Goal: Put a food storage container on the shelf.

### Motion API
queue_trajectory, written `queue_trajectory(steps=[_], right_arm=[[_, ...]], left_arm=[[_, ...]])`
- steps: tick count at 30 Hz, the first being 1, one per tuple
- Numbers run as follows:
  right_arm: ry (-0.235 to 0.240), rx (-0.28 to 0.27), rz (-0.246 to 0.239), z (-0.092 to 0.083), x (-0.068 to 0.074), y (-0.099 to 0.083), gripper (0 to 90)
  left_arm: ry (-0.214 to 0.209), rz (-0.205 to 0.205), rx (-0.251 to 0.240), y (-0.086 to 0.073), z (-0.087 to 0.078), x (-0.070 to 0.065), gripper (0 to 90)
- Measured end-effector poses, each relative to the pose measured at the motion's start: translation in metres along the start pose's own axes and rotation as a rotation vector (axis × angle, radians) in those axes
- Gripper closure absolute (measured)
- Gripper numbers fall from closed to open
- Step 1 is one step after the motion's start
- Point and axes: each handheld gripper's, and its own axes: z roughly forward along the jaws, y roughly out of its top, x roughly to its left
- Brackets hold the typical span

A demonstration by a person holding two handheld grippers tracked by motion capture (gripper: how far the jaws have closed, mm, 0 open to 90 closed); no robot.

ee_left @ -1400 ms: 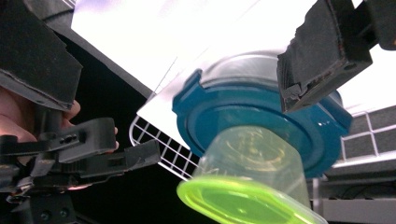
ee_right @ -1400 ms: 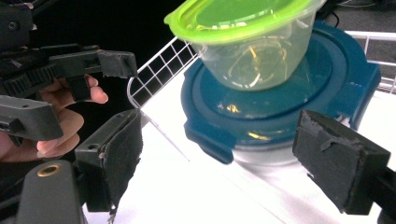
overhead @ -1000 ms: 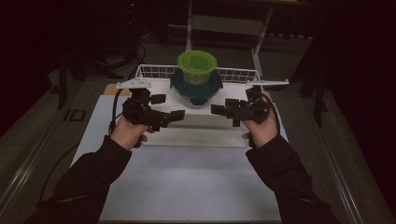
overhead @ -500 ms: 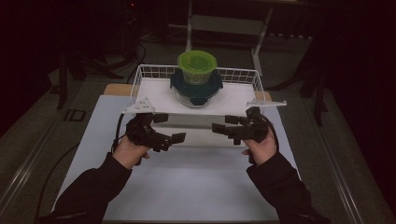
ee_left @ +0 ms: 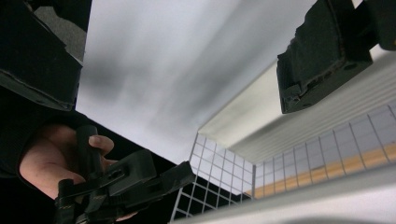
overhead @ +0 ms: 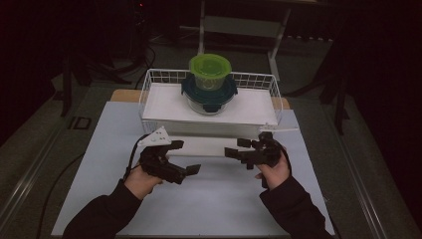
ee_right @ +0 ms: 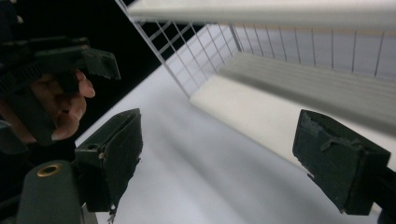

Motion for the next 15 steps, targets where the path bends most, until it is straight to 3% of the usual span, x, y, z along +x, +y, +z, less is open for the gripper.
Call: queue_trajectory(steps=[4, 15], right_arm=[[0.012, 0.002, 0.007, 0.005, -0.003, -0.014, 15.7], [-0.028, 0.024, -0.038, 0.012, -0.007, -0.044, 15.7]], left_arm=[[0.005, 0.007, 0.018, -0.009, 0.005, -0.001, 0.0], [-0.015, 0.013, 0.044, -0.04, 0.016, -0.002, 0.0]])
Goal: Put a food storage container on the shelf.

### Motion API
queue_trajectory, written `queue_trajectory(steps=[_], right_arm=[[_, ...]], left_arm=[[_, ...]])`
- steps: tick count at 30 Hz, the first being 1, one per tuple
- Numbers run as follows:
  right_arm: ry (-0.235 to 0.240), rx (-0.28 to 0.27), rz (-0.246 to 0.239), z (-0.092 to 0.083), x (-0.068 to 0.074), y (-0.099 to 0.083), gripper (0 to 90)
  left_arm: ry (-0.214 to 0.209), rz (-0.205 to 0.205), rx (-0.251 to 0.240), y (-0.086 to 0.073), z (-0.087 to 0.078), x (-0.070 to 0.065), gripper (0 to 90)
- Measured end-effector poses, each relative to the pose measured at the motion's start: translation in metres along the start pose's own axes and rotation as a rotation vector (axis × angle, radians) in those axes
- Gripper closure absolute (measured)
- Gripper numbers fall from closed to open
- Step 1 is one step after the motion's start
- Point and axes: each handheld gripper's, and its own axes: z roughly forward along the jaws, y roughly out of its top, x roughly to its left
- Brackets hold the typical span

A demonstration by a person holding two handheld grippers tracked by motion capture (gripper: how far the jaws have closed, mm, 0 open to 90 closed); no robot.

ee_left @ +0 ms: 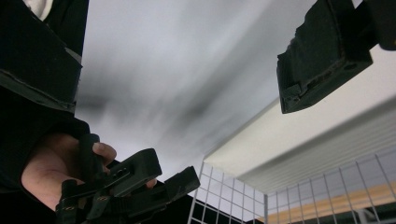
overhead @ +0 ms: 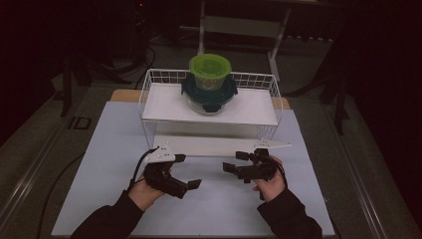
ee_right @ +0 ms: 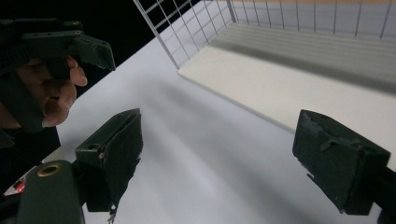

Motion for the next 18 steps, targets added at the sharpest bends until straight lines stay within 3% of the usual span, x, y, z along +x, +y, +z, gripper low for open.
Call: queue_trajectory(steps=[12, 18], right_arm=[[-0.037, 0.001, 0.01, -0.007, -0.011, -0.026, 15.7], [-0.061, 0.017, -0.001, -0.011, -0.012, -0.037, 15.6]], left_arm=[[-0.001, -0.027, 0.002, -0.027, 0.007, 0.002, 0.0], [0.008, -0.017, 0.007, -0.036, 0.008, 0.004, 0.0]])
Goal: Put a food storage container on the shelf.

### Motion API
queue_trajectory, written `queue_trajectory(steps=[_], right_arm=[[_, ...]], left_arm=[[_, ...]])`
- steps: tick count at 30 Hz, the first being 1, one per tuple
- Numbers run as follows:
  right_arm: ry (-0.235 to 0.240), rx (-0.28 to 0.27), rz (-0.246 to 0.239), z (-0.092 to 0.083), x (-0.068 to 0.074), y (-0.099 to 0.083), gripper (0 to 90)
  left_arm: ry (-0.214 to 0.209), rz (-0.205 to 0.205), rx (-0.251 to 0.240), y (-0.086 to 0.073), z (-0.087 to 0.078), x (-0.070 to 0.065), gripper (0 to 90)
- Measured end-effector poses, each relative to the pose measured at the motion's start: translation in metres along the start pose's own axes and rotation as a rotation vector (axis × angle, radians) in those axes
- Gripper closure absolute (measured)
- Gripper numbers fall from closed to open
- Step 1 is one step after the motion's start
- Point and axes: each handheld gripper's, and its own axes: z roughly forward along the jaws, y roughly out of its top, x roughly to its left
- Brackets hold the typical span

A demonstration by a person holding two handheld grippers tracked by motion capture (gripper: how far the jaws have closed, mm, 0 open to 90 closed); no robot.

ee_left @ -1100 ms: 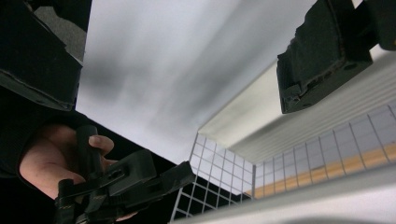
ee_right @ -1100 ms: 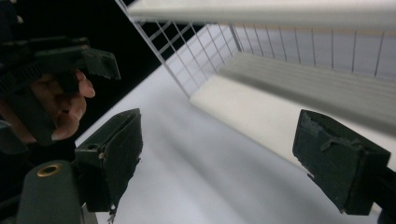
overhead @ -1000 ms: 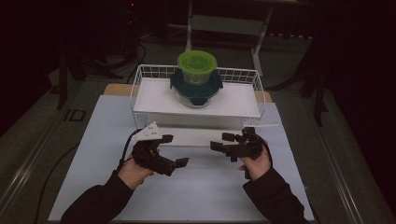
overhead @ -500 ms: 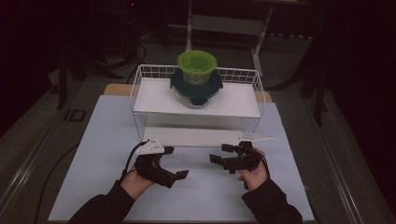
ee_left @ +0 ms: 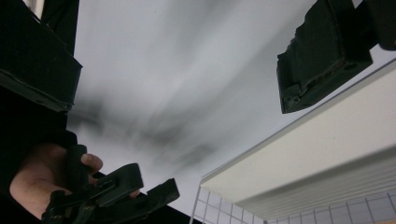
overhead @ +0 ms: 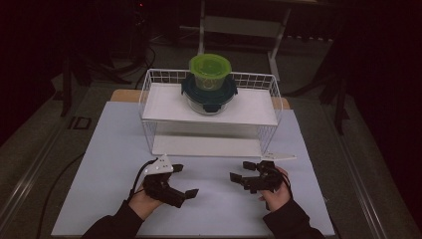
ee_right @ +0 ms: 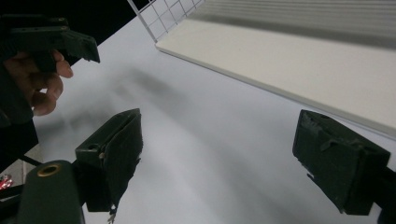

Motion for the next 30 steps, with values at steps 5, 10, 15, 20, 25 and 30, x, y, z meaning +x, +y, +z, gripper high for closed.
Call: queue_trajectory(steps=[5, 10, 15, 20, 25, 30], right_arm=[[-0.022, 0.003, 0.003, -0.006, -0.004, -0.007, 15.7], [-0.039, 0.002, 0.022, -0.014, -0.01, -0.016, 15.6], [-0.055, 0.001, 0.046, -0.017, -0.017, -0.021, 15.7], [-0.075, 0.001, 0.05, -0.017, -0.022, -0.023, 15.6], [-0.074, 0.008, 0.046, -0.015, -0.025, -0.024, 15.5], [-0.074, 0.012, 0.05, -0.015, -0.026, -0.024, 15.5]], left_arm=[[0.017, -0.002, 0.005, -0.009, -0.001, 0.005, 0.0], [0.033, -0.013, -0.012, -0.016, -0.002, 0.008, 0.0], [0.051, 0.005, -0.004, -0.021, -0.002, 0.01, 0.0], [0.059, 0.02, 0.012, -0.025, 0.0, 0.01, 0.0], [0.058, 0.025, 0.025, -0.027, 0.002, 0.012, 0.0], [0.053, 0.022, 0.025, -0.028, 0.002, 0.012, 0.0]])
